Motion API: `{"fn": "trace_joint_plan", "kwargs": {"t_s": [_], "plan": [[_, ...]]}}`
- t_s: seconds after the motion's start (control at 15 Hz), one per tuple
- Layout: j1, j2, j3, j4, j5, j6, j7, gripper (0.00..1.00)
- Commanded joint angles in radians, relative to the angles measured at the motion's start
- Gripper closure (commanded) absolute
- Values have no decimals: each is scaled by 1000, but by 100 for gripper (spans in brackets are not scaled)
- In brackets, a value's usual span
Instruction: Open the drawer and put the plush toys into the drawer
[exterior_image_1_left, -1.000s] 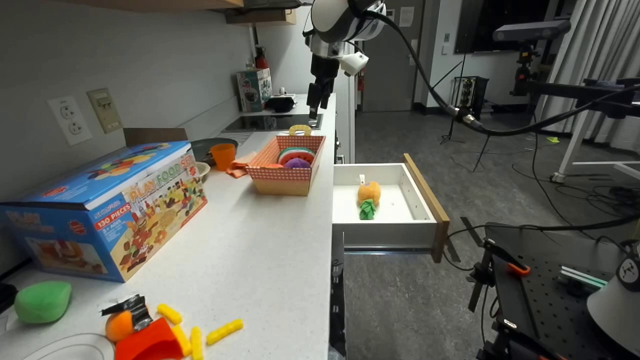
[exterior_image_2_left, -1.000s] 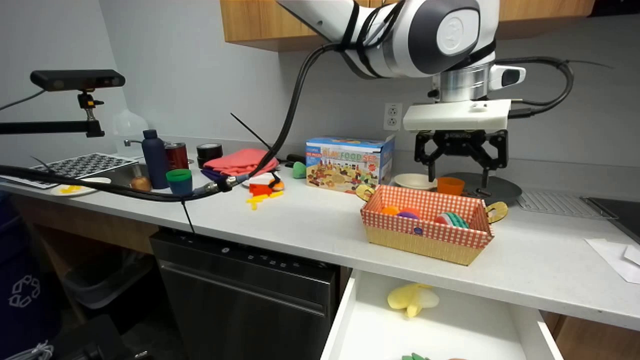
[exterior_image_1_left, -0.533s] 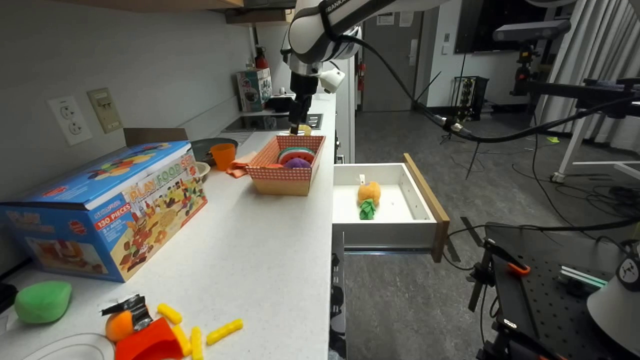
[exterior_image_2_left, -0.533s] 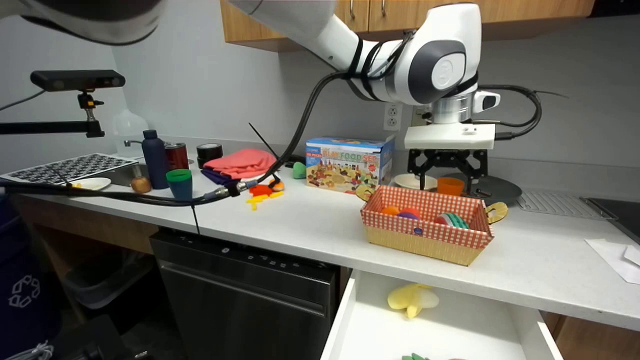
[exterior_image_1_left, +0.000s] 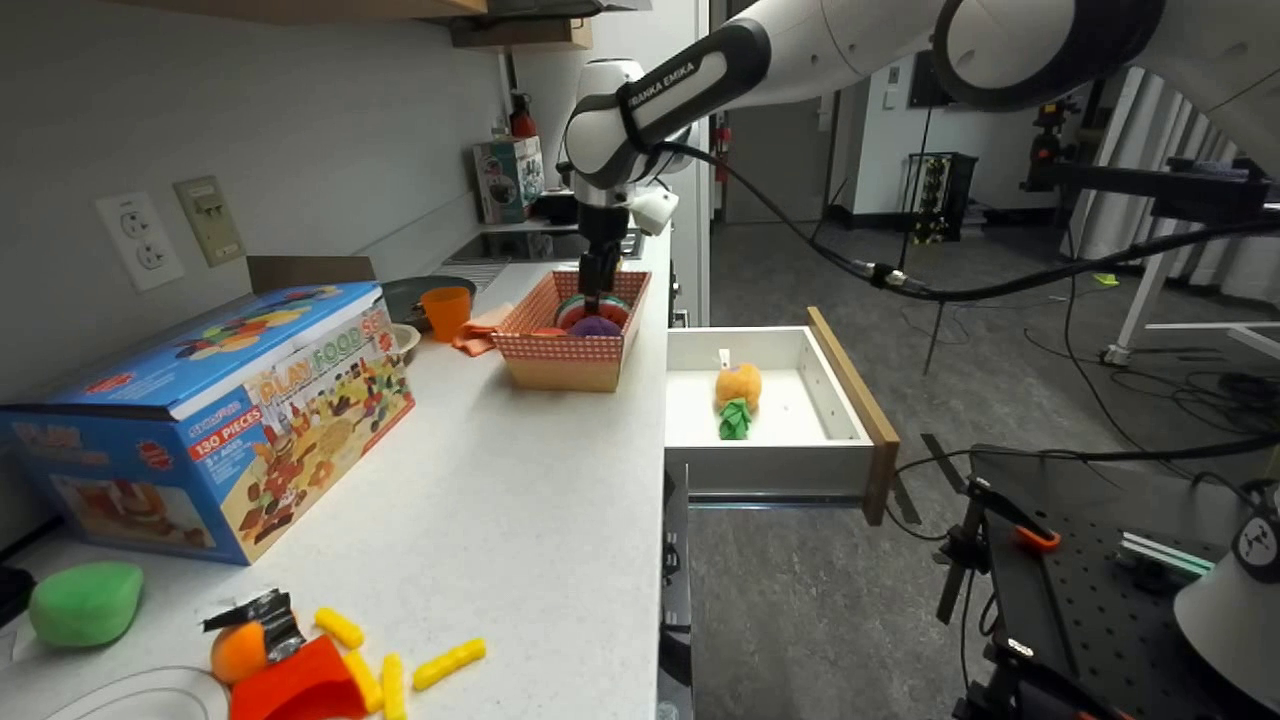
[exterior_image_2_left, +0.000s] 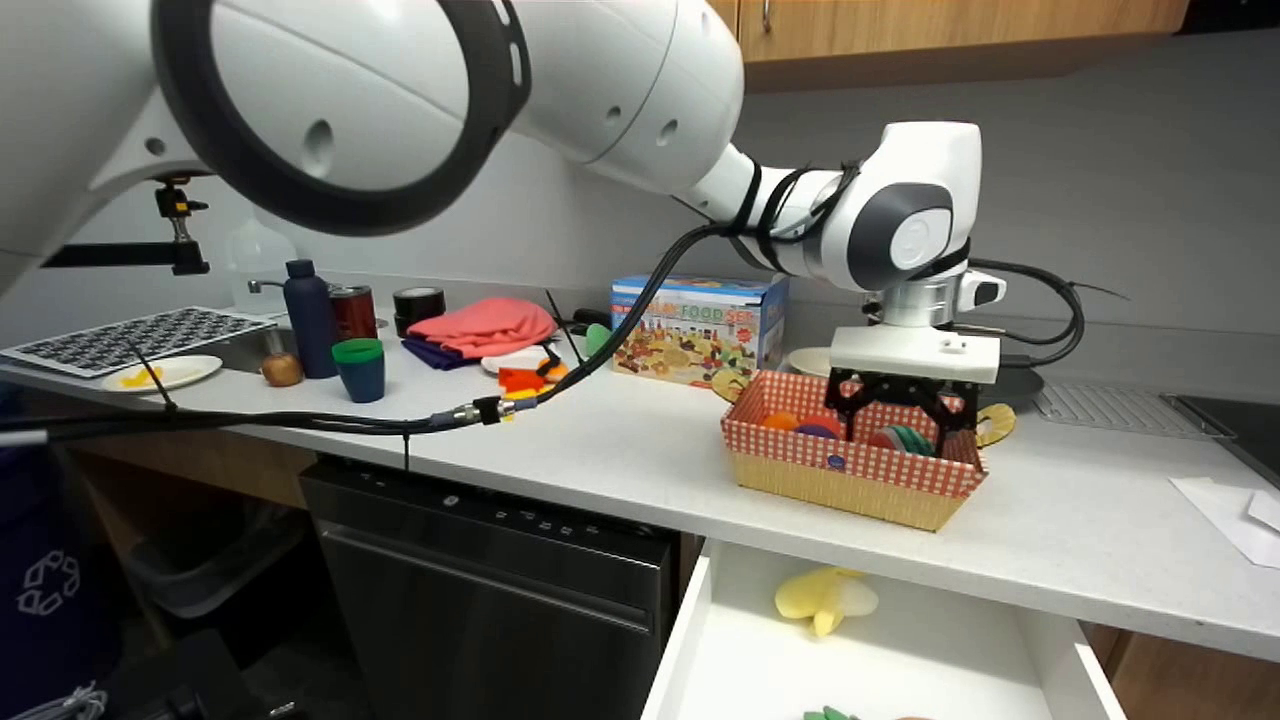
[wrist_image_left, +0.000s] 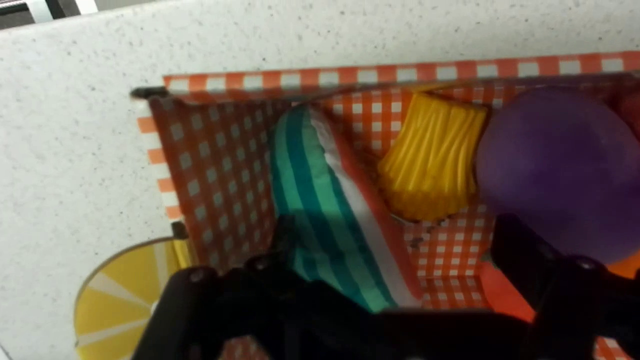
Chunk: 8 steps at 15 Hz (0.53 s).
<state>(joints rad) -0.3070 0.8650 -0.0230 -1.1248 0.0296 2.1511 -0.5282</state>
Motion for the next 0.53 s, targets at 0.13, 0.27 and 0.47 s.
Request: {"fn": "trace_joint_plan", "kwargs": {"t_s": [0.13,0.27,0.47], "plan": [[-23,130,17,207,0,-112,-8,8],[-30,147,19,236,4,-129,-9,34],[-46,163,25,274,17,-147,-8,58]]}}
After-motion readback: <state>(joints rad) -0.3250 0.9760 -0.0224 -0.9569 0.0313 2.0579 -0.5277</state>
